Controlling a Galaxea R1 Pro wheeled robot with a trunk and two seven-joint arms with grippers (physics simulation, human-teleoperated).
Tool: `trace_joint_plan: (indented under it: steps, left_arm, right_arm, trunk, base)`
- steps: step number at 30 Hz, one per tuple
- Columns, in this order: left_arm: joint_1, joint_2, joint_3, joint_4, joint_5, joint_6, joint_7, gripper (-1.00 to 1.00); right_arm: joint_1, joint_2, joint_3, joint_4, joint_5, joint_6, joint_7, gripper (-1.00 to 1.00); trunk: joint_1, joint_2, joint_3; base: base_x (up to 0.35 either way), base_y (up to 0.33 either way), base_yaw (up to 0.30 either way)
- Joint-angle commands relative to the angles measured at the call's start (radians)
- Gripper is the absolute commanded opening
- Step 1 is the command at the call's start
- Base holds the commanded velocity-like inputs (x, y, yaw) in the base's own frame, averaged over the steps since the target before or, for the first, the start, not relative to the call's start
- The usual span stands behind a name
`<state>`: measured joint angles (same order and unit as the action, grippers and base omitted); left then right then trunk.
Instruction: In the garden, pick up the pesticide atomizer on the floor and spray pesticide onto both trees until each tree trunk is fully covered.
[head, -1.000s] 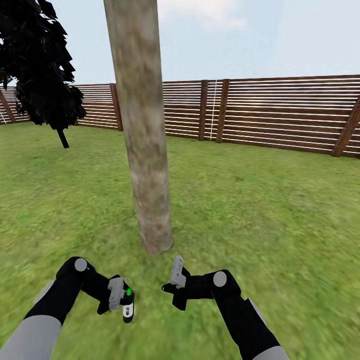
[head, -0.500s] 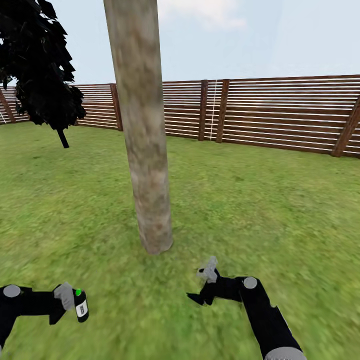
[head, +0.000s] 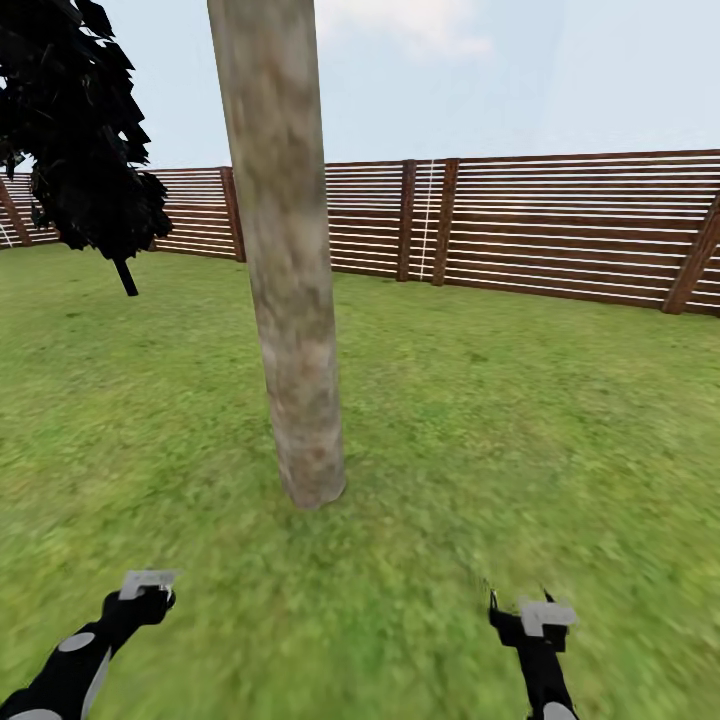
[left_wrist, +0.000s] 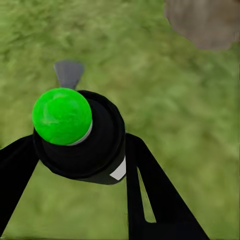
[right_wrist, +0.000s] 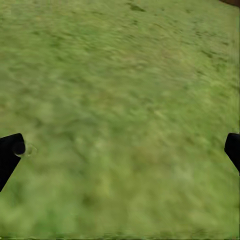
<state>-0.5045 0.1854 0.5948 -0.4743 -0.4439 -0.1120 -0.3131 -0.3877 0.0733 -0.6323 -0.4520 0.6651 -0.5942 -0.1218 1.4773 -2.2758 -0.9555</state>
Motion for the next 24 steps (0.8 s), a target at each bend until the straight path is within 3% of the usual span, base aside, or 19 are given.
trace_joint_plan:
  steps: [1, 5, 13, 15, 18, 24]
  left_arm:
    - [0.0, -0.008, 0.0, 0.001, 0.004, 0.0, 0.017, -1.0]
    - [0.0, -0.044, -0.003, 0.002, 0.007, 0.0, 0.055, -1.0]
    - [0.0, -0.056, -0.01, 0.0, 0.007, 0.012, 0.057, -1.0]
    - [-0.001, -0.057, -0.011, -0.001, 0.007, 0.017, 0.057, -1.0]
    - [-0.006, -0.071, -0.012, -0.014, 0.007, 0.058, 0.057, -1.0]
    - [-0.012, -0.082, -0.01, -0.018, 0.007, 0.073, 0.057, -1.0]
  right_arm:
    - [0.005, -0.005, 0.0, 0.012, 0.0, -0.009, -0.013, 1.0]
    - [0.017, -0.014, 0.001, 0.03, 0.001, -0.02, -0.028, 1.0]
    - [0.018, -0.006, -0.002, 0.026, -0.006, -0.021, -0.035, 1.0]
    - [0.018, -0.009, -0.003, 0.03, -0.033, -0.02, -0.036, 1.0]
    - [0.018, -0.015, -0.003, 0.034, -0.115, -0.019, -0.035, 1.0]
    - [0.023, -0.022, -0.003, 0.069, -0.125, -0.019, -0.035, 1.0]
  trunk:
    - [0.0, 0.0, 0.0]
    - [0.0, 0.0, 0.0]
    - [0.0, 0.0, 0.0]
    - [0.0, 0.0, 0.0]
    - [0.0, 0.0, 0.0]
    - [0.0, 0.0, 0.0]
  base:
    - [0.0, 0.0, 0.0]
    - [0.0, 0.0, 0.0]
    - [0.017, 0.0, -0.005]
    - [0.249, 0.0, -0.185]
    - [0.314, -0.019, -0.276]
    - [0.092, -0.206, -0.299]
